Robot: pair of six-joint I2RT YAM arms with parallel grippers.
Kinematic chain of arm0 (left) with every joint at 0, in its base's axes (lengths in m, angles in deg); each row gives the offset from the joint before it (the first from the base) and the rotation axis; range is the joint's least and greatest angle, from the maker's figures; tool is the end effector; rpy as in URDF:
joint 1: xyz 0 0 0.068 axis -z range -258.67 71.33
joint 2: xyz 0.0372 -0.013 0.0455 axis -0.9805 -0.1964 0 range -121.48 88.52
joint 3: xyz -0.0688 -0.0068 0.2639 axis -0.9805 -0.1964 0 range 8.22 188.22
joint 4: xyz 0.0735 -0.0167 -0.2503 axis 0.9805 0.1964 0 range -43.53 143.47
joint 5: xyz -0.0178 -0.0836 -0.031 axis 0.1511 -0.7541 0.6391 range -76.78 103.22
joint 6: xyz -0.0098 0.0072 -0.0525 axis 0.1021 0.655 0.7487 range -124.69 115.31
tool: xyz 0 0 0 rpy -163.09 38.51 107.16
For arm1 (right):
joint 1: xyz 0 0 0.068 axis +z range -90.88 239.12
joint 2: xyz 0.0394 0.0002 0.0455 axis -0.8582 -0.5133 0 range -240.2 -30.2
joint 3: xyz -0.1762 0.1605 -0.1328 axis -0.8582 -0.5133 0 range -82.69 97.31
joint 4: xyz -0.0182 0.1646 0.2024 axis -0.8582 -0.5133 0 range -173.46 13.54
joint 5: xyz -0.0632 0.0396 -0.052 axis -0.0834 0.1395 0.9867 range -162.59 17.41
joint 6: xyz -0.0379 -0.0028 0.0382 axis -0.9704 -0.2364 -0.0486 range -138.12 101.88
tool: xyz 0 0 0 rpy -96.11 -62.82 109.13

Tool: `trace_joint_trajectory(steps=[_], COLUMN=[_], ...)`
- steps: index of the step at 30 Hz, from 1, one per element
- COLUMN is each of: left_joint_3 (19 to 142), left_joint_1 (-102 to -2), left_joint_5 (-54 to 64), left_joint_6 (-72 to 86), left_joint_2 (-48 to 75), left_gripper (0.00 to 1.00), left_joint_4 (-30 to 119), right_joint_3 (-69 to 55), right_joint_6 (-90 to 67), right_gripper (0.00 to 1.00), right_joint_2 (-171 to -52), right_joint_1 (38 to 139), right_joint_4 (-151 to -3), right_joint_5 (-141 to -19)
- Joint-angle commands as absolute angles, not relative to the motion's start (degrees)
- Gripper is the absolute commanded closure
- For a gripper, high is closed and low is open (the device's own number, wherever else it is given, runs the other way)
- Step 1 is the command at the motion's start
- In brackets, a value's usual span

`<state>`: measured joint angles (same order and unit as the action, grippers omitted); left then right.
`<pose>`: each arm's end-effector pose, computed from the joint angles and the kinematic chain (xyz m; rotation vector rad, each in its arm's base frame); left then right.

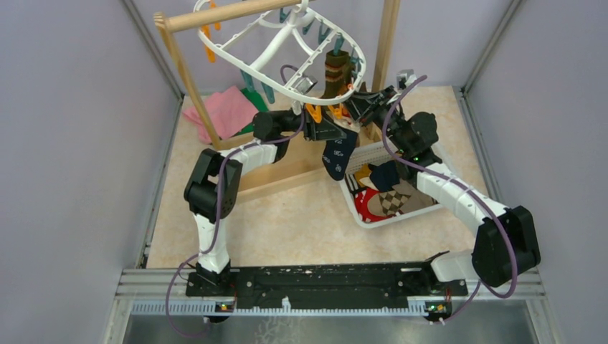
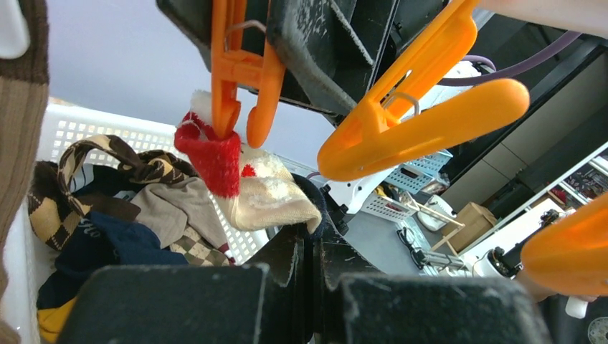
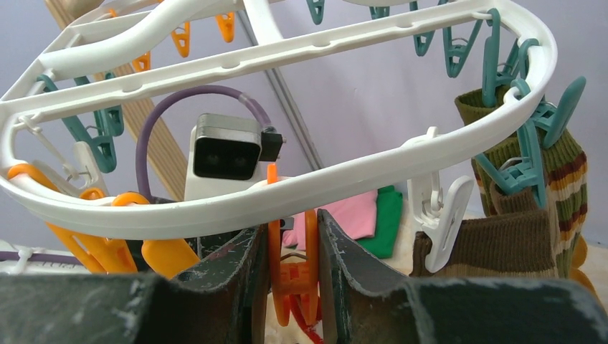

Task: Clip the socks to the hanger
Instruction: Clamp the sock onto the hanger.

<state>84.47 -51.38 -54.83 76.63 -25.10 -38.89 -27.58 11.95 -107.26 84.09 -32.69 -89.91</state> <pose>0.3539 -0.2197 0.3192 0.8823 1.3399 -1.9901 0.2773 0.1409 0.3751 -0.2238 1.2516 1.0145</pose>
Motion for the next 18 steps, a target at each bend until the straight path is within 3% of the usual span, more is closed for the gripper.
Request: trace_joint_trajectory(steps=[1, 18], left_joint_3=[87.7, 86.0], left_joint_1=[-50.3, -49.4], left_joint_5=[-53.9, -56.0], left_joint_6=[76.7, 72.0], left_joint_2=[-24.7, -23.8], left_gripper=[1.00, 1.00], left_joint_4=[-56.3, -56.3], right_joint_3=[-26.6, -27.7], right_joint_6=[12.4, 12.6], right_gripper=[0.88, 0.88], right_joint_2=[-107.8, -107.1], right_joint_1=[84.0, 83.9], right_joint_4=[-27.9, -27.4], right_joint_5=[-92.6, -92.4])
